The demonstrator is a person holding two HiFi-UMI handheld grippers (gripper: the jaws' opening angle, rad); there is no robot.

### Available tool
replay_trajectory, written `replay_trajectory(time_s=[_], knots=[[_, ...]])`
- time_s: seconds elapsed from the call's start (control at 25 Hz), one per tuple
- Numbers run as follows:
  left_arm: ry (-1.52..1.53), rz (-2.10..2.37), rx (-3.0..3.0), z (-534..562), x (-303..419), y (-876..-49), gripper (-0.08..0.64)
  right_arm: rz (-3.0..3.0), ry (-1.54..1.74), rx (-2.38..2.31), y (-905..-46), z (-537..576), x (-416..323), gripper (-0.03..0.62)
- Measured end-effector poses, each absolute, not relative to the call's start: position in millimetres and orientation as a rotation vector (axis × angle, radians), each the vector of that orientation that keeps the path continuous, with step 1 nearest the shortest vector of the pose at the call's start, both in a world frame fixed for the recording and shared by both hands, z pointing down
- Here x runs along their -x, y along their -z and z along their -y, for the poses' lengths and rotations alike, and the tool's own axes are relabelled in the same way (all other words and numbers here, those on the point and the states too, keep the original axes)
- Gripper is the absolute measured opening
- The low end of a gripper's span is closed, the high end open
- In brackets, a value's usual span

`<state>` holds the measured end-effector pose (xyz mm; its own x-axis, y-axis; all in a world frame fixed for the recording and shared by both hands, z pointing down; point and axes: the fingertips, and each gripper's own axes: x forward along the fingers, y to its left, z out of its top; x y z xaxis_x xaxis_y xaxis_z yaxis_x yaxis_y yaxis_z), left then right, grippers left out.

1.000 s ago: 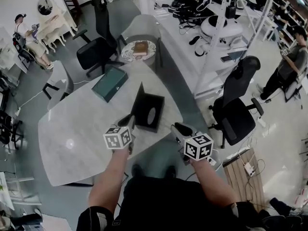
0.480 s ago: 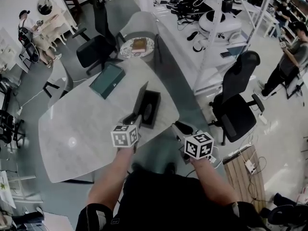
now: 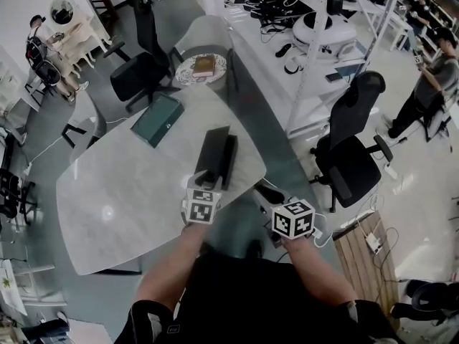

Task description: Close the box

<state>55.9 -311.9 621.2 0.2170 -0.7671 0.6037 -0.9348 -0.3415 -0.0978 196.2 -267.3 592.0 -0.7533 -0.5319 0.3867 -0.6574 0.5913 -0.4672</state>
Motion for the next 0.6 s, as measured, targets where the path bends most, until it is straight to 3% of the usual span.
replay_trajectory(time_s=[0.6], knots=[[-0.938, 1.491, -2.258, 308, -74, -656, 0.196, 2.569, -0.902, -1.054, -593, 267, -212, 0.087]])
